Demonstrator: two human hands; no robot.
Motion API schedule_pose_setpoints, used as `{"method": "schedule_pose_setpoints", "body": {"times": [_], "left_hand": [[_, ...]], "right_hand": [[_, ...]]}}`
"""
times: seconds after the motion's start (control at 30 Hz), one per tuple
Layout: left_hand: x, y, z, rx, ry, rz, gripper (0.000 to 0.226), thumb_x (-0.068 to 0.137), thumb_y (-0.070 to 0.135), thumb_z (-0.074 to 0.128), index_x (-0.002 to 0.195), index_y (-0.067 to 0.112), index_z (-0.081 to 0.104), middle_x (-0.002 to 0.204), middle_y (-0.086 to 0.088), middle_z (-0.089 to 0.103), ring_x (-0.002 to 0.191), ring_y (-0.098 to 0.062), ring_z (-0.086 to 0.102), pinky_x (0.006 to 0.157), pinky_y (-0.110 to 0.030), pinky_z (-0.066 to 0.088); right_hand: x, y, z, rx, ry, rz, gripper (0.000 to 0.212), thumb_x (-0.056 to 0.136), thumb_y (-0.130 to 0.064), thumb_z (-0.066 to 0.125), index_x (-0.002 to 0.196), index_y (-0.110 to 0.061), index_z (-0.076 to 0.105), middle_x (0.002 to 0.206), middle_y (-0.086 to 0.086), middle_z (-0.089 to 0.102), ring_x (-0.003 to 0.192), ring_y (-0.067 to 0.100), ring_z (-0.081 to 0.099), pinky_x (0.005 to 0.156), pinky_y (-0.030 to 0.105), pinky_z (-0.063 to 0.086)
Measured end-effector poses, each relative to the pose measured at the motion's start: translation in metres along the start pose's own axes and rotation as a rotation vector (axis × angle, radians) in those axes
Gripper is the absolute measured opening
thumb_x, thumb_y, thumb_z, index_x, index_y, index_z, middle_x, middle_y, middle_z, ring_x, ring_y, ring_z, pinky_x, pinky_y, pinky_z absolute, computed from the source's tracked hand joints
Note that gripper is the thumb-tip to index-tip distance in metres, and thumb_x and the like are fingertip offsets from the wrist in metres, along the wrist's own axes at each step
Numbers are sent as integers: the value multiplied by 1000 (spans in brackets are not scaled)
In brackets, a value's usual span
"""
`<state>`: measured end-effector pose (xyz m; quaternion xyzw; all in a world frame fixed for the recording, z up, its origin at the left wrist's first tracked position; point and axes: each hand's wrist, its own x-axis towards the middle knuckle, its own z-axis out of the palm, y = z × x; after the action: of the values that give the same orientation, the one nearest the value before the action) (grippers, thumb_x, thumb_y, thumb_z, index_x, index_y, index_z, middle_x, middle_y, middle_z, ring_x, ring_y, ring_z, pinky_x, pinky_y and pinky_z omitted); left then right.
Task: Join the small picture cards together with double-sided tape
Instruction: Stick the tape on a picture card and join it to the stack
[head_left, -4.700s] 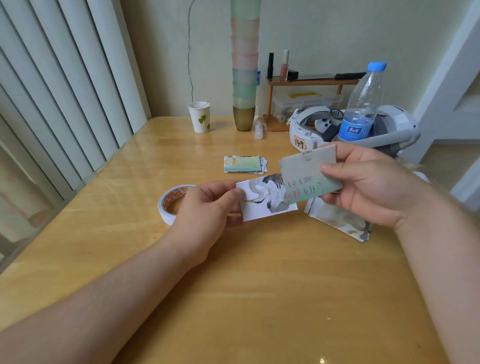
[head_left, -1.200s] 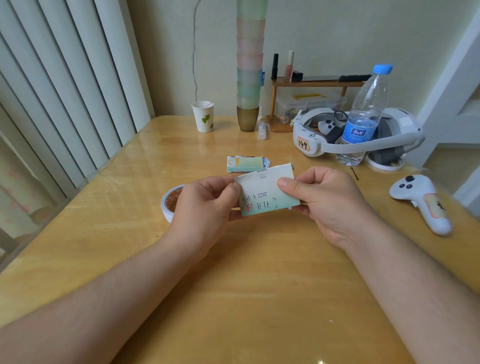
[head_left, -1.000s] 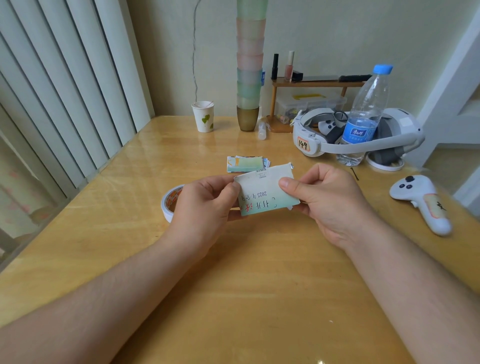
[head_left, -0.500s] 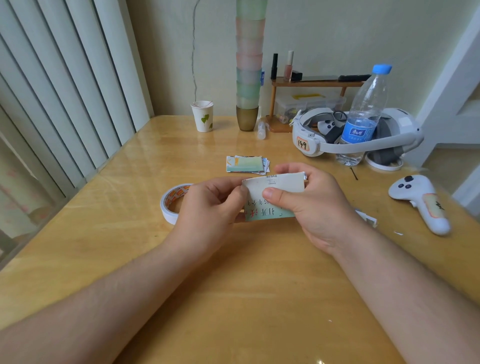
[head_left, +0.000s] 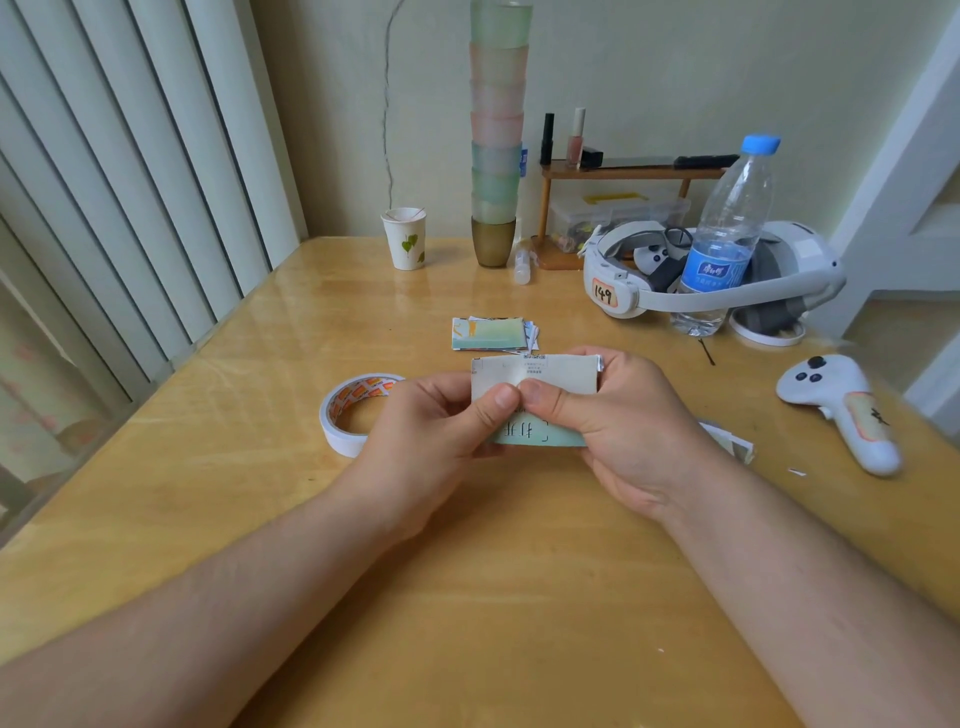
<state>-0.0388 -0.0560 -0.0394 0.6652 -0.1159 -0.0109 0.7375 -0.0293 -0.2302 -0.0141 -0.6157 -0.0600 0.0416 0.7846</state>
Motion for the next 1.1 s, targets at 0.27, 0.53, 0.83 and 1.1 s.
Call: {"method": "schedule_pose_setpoints", "body": {"times": [0.27,0.53,0.83,1.1], "left_hand": [[-1,3,2,-36,52,19,29,94,28,67,112,7,78,110,-14,80,108,-33,76,95,-47,61],[-1,3,5,-41,-99,-87,34,95,38,62,116,15,76,113,-10,79,98,-18,73,75,-31,61],[1,1,0,13,-37,12,26,91,31,70,101,9,77,95,-17,78,84,-23,74,71,-35,62],[-2,2,-4,90,-101,-35,42,97,47,63,86,7,63,87,-13,59,84,-26,52,77,-46,38]], "right_hand": [[-3,1,5,10,-9,54,16,93,-8,71,108,-7,75,105,14,79,97,26,77,85,38,62],[-1,1,1,-197,12,-89,7,89,-2,75,87,-8,77,91,13,80,85,26,77,79,39,63],[-1,4,-2,-177,20,-48,19,97,-22,70,90,-7,79,95,19,78,95,40,75,90,55,60],[-3,8,1,-421,9,-183,21,99,-27,68,83,-20,78,78,9,76,72,14,66,72,38,53]]}}
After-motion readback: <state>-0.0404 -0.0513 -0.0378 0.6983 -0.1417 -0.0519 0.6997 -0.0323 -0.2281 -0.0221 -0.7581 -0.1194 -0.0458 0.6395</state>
